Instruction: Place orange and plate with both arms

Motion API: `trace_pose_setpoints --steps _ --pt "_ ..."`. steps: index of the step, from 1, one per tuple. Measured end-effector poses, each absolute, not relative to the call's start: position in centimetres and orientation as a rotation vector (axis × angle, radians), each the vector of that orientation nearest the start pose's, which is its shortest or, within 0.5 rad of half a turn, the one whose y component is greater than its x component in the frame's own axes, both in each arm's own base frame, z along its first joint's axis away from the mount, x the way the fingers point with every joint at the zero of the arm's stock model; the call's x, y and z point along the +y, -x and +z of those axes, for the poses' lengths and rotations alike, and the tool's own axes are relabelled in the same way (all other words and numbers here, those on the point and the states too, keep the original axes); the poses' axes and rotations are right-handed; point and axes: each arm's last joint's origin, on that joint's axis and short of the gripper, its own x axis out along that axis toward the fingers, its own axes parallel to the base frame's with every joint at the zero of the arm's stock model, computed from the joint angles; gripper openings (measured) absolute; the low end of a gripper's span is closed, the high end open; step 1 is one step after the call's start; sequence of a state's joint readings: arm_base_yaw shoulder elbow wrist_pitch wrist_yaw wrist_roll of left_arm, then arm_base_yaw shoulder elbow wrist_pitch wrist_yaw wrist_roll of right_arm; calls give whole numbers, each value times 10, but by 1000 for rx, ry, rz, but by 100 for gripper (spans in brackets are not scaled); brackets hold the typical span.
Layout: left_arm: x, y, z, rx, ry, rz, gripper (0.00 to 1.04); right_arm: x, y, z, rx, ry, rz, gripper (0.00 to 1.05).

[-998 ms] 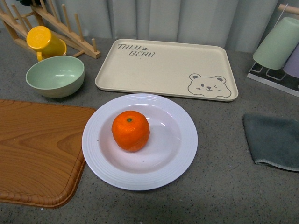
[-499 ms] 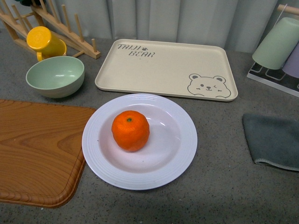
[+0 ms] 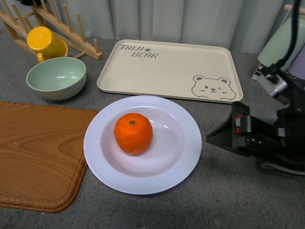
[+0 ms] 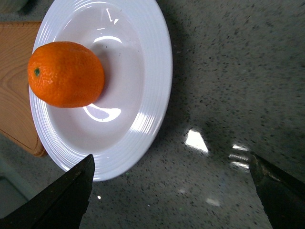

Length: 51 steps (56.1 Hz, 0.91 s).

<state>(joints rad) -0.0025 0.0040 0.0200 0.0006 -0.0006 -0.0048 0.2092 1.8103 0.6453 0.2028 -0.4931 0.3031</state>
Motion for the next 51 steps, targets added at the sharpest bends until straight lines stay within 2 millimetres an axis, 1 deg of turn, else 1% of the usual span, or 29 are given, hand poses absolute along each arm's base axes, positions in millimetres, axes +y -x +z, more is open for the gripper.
trace_pose_setpoints --steps 5,10,18,28,40,43,51 --pt "0 -97 170 -17 5 -2 98 82 -295 71 1108 -456 502 95" --pt "0 -97 170 -17 5 -2 98 90 -306 62 1144 -504 518 95" --pt "0 -97 170 -17 5 -2 98 104 -314 48 1203 -569 533 95" --pt "0 -97 170 -17 5 -2 98 119 -322 35 1246 -644 538 95" --pt "0 -97 170 -17 5 -2 98 125 -333 30 1260 -710 529 95" --pt "0 -97 170 -17 5 -2 98 126 -335 30 1260 -716 522 90" --pt "0 -97 170 -17 5 -2 98 125 -337 25 1271 -722 492 68"
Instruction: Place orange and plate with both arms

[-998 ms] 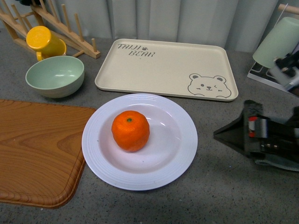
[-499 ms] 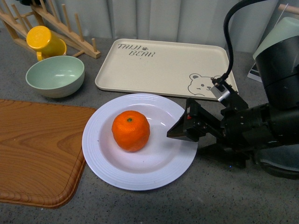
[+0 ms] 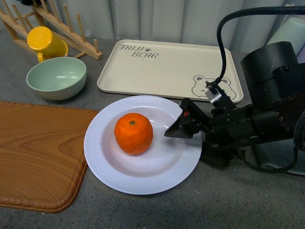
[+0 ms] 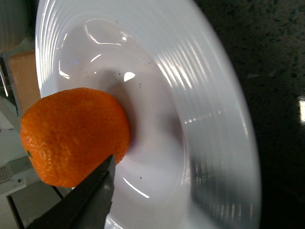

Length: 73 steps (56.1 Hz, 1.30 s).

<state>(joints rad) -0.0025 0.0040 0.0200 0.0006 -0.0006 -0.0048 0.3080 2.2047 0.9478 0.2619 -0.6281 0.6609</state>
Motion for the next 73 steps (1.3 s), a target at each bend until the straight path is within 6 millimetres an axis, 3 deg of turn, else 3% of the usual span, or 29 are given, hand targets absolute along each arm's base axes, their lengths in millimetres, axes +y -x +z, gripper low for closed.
trace_pose_setpoints --steps 16,21,55,73 --pt "0 -97 170 -17 5 -2 98 120 -335 16 1313 -719 432 15" --pt "0 -97 170 -17 5 -2 98 120 -338 19 1317 -741 470 8" --pt "0 -97 170 -17 5 -2 98 123 -335 28 1216 -852 566 4" --pt "0 -97 170 -17 5 -2 98 129 -348 44 1128 -994 628 4"
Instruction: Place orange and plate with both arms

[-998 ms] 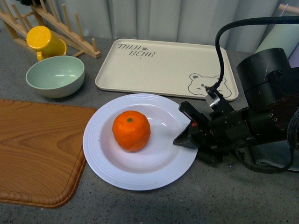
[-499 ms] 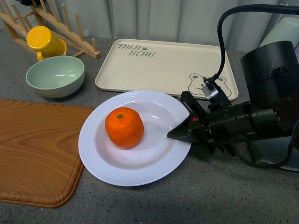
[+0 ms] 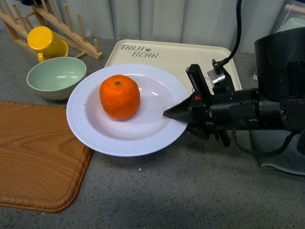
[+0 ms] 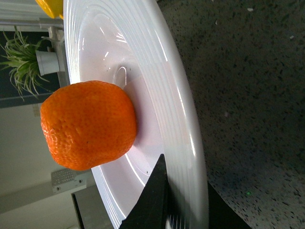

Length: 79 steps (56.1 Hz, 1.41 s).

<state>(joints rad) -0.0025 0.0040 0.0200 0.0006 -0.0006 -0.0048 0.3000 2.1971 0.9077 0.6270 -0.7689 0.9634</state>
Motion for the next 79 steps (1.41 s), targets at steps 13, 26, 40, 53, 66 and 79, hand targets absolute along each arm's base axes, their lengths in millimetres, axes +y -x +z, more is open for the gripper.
trace_pose_setpoints --steps 13,26,40,53,66,79 --pt "0 -97 170 -17 5 -2 98 138 -381 45 1052 -1058 560 4" --pt "0 -97 170 -17 5 -2 98 154 -407 32 1010 -1118 475 4" --pt "0 -97 170 -17 5 -2 98 181 -426 34 937 -1180 453 4" --pt "0 -97 170 -17 4 -2 98 200 -439 28 880 -1259 387 4" --pt "0 -97 170 -17 5 -2 98 203 -445 13 840 -1319 268 4" --pt "0 -97 170 -17 5 -2 98 203 -449 12 827 -1336 210 4"
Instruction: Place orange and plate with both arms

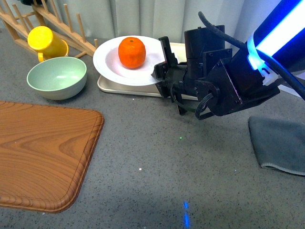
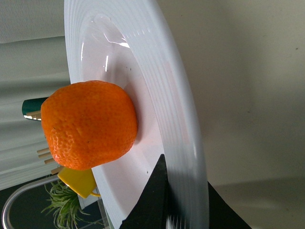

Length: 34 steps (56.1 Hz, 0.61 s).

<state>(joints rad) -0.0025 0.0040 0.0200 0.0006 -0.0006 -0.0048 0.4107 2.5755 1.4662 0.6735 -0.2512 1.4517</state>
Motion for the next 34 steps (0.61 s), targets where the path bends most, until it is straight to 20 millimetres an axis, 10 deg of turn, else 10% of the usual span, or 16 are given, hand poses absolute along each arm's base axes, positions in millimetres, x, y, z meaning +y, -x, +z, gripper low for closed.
trace_pose_setpoints --steps 5,34 --pt "0 -97 170 -17 4 -2 98 203 -450 12 831 -1330 196 4" --pt "0 -97 170 -17 5 -2 98 194 -437 27 765 -1199 223 91"
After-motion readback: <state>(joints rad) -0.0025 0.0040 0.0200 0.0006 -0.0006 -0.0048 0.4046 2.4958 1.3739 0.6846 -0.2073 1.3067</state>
